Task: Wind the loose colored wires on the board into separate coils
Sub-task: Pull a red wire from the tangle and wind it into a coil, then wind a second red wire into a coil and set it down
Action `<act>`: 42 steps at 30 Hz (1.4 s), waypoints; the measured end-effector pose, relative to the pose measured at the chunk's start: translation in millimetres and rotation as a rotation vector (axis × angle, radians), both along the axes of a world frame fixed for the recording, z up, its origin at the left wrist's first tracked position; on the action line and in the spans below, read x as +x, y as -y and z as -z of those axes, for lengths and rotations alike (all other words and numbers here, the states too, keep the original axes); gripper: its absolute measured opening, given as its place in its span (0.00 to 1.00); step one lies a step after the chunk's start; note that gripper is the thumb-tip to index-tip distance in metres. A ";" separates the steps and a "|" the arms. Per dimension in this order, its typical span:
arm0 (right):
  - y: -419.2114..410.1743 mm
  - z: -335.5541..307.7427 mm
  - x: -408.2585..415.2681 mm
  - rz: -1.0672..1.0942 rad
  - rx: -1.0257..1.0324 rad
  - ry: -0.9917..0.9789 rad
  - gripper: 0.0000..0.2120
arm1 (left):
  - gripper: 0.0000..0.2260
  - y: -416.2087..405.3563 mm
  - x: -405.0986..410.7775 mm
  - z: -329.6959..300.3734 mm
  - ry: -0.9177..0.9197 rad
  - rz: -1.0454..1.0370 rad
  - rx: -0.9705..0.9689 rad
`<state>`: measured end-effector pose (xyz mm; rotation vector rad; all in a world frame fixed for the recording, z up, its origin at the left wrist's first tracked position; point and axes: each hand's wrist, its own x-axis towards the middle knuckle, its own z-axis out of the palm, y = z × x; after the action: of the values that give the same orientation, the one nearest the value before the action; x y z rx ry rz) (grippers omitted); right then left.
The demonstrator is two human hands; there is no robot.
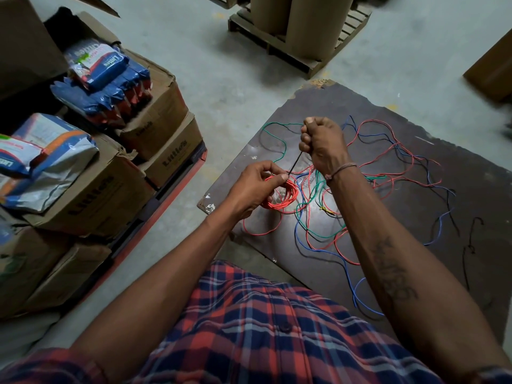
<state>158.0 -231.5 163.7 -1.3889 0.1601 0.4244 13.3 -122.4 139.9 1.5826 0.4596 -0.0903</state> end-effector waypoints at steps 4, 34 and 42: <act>-5.5 -1.1 -2.3 0.026 0.136 -0.056 0.10 | 0.03 -5.1 2.9 3.8 0.041 -0.031 0.068; -80.2 43.2 -18.0 -0.368 -0.045 -0.070 0.07 | 0.08 -78.5 -8.7 66.2 -0.005 -0.270 0.020; -62.6 140.0 -65.2 -0.380 -0.592 0.032 0.10 | 0.04 -97.5 4.5 154.4 -0.281 -0.707 -0.121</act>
<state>92.7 -168.9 23.7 -2.0193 -0.0114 0.7059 17.7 -24.9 -14.5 1.2163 1.1860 0.1993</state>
